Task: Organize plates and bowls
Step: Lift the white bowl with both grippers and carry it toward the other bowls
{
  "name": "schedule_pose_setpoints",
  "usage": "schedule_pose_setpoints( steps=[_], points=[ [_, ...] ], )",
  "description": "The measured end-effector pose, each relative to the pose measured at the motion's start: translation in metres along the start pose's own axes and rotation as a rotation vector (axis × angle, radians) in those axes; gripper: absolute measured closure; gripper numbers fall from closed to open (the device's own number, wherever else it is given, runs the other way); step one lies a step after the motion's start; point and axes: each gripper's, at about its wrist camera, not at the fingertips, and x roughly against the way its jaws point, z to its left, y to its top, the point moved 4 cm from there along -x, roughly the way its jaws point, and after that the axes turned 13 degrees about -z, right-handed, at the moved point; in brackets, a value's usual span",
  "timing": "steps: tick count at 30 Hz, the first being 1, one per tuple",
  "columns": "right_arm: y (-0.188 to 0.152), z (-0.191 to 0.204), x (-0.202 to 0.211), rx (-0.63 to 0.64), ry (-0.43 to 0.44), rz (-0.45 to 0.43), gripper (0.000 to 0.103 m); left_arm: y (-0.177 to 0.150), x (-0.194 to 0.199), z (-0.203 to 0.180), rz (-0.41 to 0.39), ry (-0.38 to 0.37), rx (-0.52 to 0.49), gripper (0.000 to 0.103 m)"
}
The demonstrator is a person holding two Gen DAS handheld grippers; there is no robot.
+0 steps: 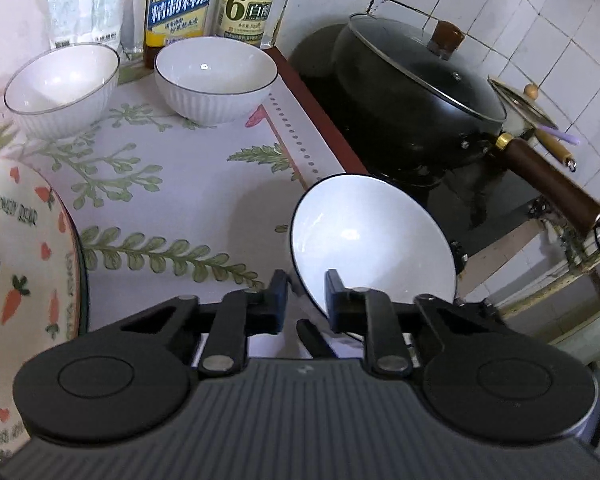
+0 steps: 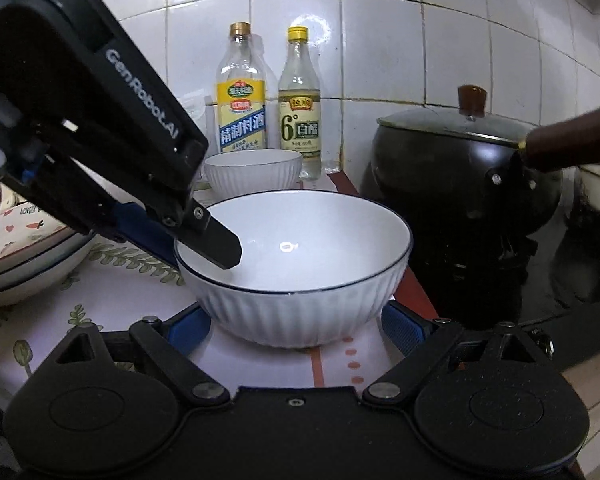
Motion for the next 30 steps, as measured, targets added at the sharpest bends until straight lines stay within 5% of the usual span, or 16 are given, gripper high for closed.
schedule_pose_setpoints(
  steps=[20, 30],
  points=[
    [0.029, 0.051, -0.007, 0.07, 0.159, 0.003, 0.009, 0.008, 0.052, 0.044, -0.048, 0.115, 0.046, 0.086],
    [0.021, 0.057, -0.026, 0.081, 0.24, 0.055, 0.009, 0.006, 0.041, 0.059, -0.015, 0.161, 0.045, 0.086]
  ],
)
